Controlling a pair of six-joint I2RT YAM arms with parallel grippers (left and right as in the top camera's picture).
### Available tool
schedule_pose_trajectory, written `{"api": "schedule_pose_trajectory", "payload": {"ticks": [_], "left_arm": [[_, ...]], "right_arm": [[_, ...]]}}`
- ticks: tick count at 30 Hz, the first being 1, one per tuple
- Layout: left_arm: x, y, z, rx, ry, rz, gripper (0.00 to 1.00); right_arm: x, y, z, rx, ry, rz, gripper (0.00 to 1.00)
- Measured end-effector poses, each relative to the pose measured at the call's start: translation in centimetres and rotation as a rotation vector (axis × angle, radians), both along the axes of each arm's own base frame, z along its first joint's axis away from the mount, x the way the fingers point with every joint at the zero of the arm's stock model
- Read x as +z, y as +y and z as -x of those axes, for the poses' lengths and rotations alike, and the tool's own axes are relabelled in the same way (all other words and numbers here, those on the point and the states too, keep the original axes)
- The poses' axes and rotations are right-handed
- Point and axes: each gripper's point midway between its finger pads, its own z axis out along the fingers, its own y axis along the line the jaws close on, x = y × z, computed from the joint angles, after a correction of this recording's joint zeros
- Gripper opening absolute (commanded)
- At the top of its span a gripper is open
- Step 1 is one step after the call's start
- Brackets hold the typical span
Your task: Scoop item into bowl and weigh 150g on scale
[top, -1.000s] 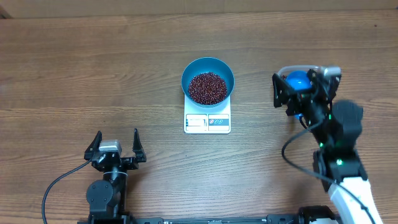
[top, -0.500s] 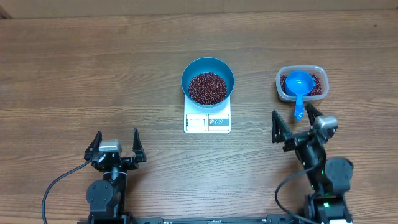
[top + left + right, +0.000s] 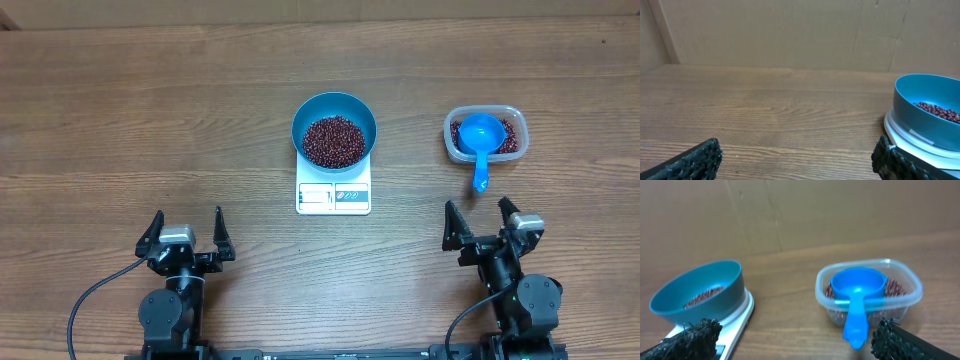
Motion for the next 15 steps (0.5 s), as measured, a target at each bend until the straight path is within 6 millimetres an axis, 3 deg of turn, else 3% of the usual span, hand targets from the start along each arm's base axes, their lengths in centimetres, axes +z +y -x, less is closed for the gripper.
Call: {"api": "schedule_pose_trajectory", "payload": {"ticks": [15], "left_arm": [[0.0, 0.0, 0.0, 0.0, 0.0, 0.0, 1.0]], "right_arm": [[1.5, -0.4, 0.3, -0.021, -0.071, 0.038, 1.0]]}}
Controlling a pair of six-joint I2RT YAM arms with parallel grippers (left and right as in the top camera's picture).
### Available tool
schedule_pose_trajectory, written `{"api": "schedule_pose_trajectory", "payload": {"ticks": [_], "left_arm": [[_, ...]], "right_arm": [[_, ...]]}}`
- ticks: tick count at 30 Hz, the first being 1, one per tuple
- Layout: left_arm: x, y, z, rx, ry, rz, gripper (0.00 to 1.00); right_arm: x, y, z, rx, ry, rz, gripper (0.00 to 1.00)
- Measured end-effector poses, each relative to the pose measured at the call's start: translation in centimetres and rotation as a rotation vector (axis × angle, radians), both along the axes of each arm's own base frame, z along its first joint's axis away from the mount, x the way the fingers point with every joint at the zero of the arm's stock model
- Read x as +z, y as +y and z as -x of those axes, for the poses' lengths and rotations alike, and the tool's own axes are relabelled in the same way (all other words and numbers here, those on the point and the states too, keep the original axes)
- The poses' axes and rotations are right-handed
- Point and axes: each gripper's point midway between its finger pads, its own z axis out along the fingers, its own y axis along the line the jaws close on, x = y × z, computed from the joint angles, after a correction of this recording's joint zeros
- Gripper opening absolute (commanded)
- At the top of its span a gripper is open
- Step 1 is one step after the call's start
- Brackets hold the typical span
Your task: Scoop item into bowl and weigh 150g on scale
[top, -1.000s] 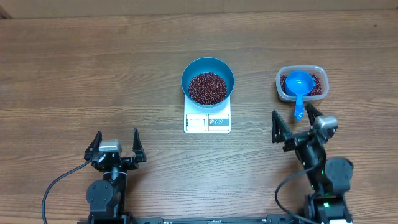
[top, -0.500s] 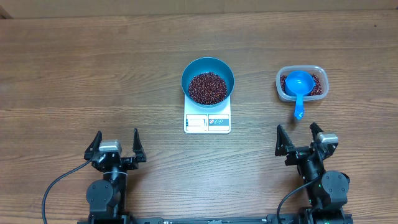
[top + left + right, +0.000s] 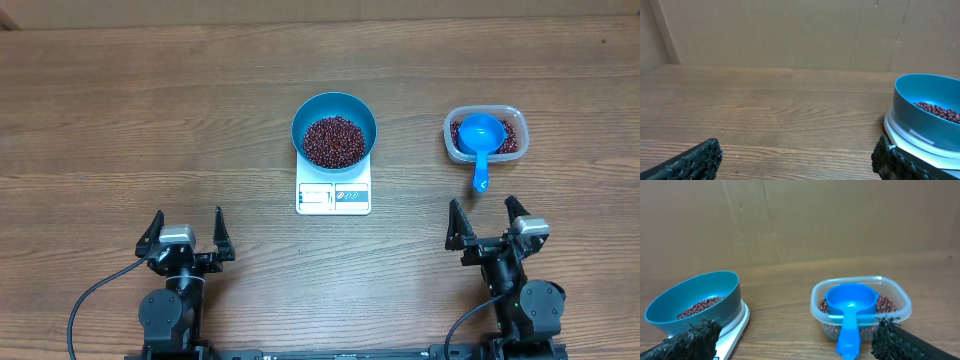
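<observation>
A blue bowl (image 3: 334,132) holding red beans sits on a white scale (image 3: 333,196) at the table's middle. To its right a clear tub (image 3: 485,135) of red beans has a blue scoop (image 3: 479,140) resting in it, handle pointing toward me. My right gripper (image 3: 484,225) stands open at the near right, below the tub, with nothing between its fingers. At the near left my left gripper (image 3: 186,233) is open and empty too. The bowl (image 3: 692,302) and scoop (image 3: 850,309) both show in the right wrist view; the bowl (image 3: 929,110) shows at the right of the left wrist view.
A brown cardboard wall (image 3: 790,32) runs along the table's far edge. Bare wooden tabletop (image 3: 150,130) spreads left of the scale.
My right gripper has shifted slightly rightward and back and turned a little, so the tub and scoop sit more centred in its view. The left arm has not moved.
</observation>
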Motion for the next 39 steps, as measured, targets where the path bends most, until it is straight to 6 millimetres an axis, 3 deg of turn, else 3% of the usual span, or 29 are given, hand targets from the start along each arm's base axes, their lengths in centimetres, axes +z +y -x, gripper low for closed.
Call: {"api": "schedule_pose_trajectory", "payload": {"ticks": [17, 39], "left_arm": [[0.0, 0.0, 0.0, 0.0, 0.0, 0.0, 1.0], [0.0, 0.0, 0.0, 0.0, 0.0, 0.0, 1.0]], "right_arm": [[0.4, 1.8, 0.3, 0.109, -0.043, 0.167, 1.0], [0.4, 1.8, 0.3, 0.112, -0.047, 0.186, 1.0]]}}
